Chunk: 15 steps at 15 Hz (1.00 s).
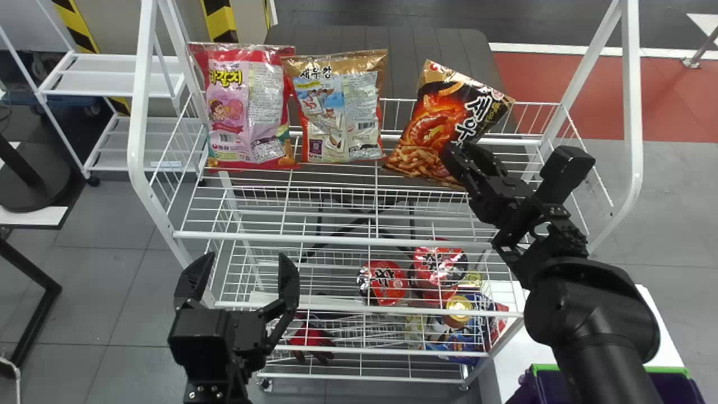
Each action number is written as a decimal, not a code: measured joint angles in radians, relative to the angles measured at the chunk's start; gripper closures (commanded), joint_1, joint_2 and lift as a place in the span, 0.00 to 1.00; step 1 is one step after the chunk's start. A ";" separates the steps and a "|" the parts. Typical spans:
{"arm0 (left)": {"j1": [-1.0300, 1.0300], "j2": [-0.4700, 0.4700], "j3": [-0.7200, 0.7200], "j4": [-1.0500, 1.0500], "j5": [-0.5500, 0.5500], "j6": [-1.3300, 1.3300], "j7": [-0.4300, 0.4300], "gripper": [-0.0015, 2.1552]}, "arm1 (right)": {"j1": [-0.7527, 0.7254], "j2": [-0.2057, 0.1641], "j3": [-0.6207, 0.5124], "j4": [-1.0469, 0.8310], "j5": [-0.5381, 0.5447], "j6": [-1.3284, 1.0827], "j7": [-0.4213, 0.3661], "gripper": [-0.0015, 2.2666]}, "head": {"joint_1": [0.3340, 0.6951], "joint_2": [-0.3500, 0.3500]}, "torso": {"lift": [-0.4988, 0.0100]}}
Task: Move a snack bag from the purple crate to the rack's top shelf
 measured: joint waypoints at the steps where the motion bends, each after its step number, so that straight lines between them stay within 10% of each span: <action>1: 0.000 0.000 0.000 0.000 0.000 -0.001 0.001 0.04 | -0.002 0.000 0.001 0.000 -0.001 0.009 0.001 0.58 | 1.00 0.48 | 0.98; 15: -0.003 -0.005 0.000 0.006 0.000 -0.014 -0.002 0.04 | 0.039 0.000 0.044 -0.049 0.084 -0.061 -0.013 0.65 | 1.00 0.50 | 0.98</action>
